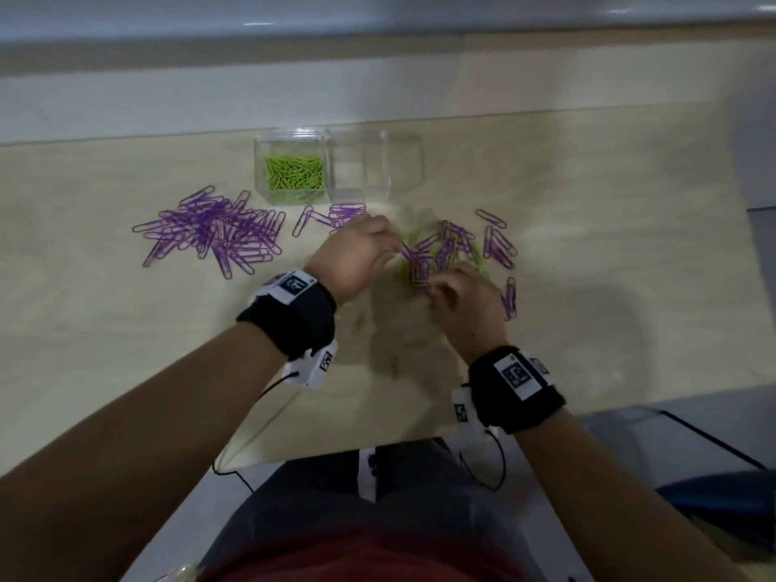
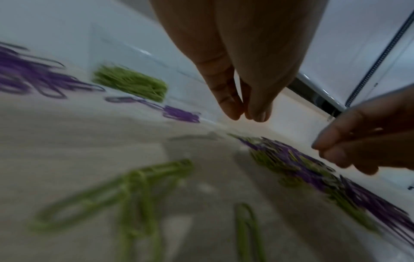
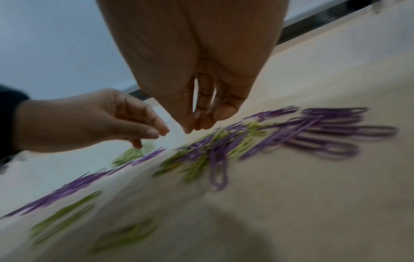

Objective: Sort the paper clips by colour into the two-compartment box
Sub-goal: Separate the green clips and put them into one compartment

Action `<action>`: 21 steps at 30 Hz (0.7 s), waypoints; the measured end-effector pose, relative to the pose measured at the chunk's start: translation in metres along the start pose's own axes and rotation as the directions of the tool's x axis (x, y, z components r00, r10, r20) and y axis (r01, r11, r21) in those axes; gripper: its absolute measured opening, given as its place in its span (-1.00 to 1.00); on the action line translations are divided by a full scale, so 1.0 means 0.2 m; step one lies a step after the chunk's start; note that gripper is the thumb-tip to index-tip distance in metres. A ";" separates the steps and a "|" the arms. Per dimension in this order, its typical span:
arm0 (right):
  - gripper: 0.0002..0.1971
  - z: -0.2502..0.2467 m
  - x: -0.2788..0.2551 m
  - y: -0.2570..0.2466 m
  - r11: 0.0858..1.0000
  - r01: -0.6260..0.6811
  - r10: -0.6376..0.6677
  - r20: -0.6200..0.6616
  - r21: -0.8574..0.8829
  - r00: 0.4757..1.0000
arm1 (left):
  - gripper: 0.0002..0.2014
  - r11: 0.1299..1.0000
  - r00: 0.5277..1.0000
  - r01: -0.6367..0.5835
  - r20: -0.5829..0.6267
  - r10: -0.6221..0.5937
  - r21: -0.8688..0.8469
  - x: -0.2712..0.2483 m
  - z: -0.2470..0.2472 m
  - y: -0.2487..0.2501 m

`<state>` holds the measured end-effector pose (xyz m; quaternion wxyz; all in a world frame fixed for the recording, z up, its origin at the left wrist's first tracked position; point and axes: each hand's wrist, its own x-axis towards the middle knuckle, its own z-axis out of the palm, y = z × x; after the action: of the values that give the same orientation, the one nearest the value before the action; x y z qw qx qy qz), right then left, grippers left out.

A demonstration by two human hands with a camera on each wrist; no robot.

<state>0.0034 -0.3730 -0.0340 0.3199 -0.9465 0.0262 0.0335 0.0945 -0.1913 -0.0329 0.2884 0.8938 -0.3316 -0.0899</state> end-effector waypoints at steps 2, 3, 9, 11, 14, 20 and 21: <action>-0.90 -0.04 0.03 0.04 0.997 -0.068 0.067 -0.046 -0.025 0.997 | -0.78 1.000 0.997 -0.002 0.082 0.000 0.022 0.05 0.08 0.03; -0.89 -0.05 0.05 0.05 0.996 -0.079 0.077 -0.049 -0.036 0.996 | -0.73 0.999 0.993 0.025 0.114 -0.030 0.038 0.08 0.10 0.03; -0.84 0.02 0.19 0.01 0.980 -0.153 0.165 0.093 -0.123 0.982 | -0.88 0.982 0.967 0.165 0.183 -0.179 0.088 0.11 0.11 -0.01; -0.86 0.05 0.20 0.00 0.962 -0.213 0.237 0.131 -0.172 0.963 | -0.88 0.979 0.966 0.185 0.170 -0.197 0.080 0.09 0.11 -0.02; -0.87 0.04 0.20 0.00 0.955 -0.258 0.282 0.176 -0.146 0.943 | -0.83 0.977 0.962 0.207 0.172 -0.213 0.055 0.05 0.10 -0.05; -0.90 -0.12 0.11 0.07 0.965 -0.219 0.223 -0.011 0.146 0.975 | -0.86 0.865 0.924 0.353 -0.014 -0.383 -0.356 -0.05 0.00 -0.09; -0.90 -0.16 0.10 0.11 0.956 -0.247 0.260 -0.066 0.160 0.963 | -0.88 0.849 0.895 0.395 -0.063 -0.442 -0.352 -0.07 -0.02 -0.09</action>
<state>0.0238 -0.4103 -0.0224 0.3818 -0.9091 0.1635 0.0311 0.0960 -0.1697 -0.0410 0.4302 0.8873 -0.0872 -0.1412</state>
